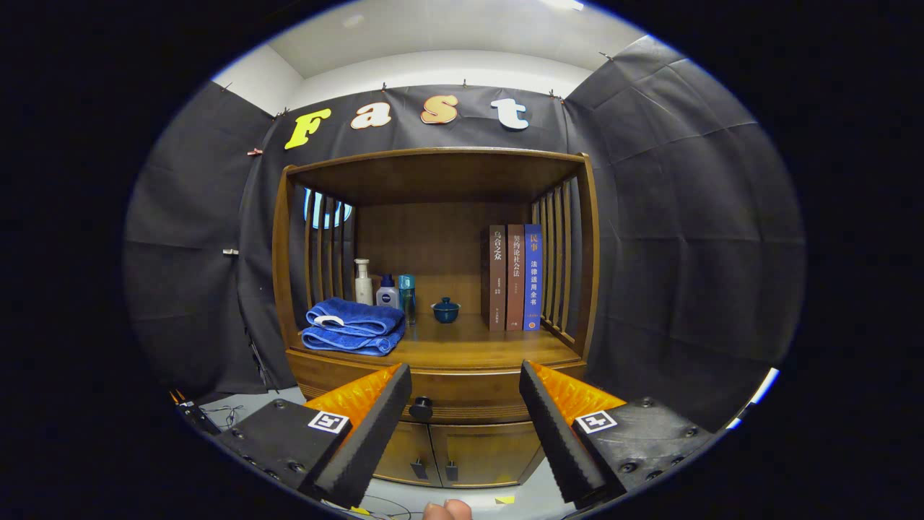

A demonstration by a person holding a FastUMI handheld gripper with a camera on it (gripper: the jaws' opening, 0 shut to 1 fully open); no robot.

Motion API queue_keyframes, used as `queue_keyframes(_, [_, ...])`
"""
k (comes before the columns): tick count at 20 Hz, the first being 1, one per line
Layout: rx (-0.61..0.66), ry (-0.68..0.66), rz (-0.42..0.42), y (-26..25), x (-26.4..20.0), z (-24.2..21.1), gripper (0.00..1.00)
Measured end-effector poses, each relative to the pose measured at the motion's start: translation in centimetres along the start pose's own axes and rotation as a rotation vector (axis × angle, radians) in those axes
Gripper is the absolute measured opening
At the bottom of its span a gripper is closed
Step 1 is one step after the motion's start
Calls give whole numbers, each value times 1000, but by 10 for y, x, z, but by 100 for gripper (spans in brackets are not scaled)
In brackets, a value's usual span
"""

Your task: Pull open the drawer, take out the items inside it, and place them on the countertop above the cabinet.

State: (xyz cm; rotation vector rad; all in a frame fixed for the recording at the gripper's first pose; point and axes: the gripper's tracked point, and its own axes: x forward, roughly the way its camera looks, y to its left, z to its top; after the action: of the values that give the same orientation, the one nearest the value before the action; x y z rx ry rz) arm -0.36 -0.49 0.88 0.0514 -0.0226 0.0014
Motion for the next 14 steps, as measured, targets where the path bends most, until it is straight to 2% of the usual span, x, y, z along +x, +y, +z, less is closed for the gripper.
queue_keyframes(8, [-15, 8, 0, -1, 4, -5, 98])
queue_keyframes(14, [-12, -45, -12, -4, 15, 3, 98])
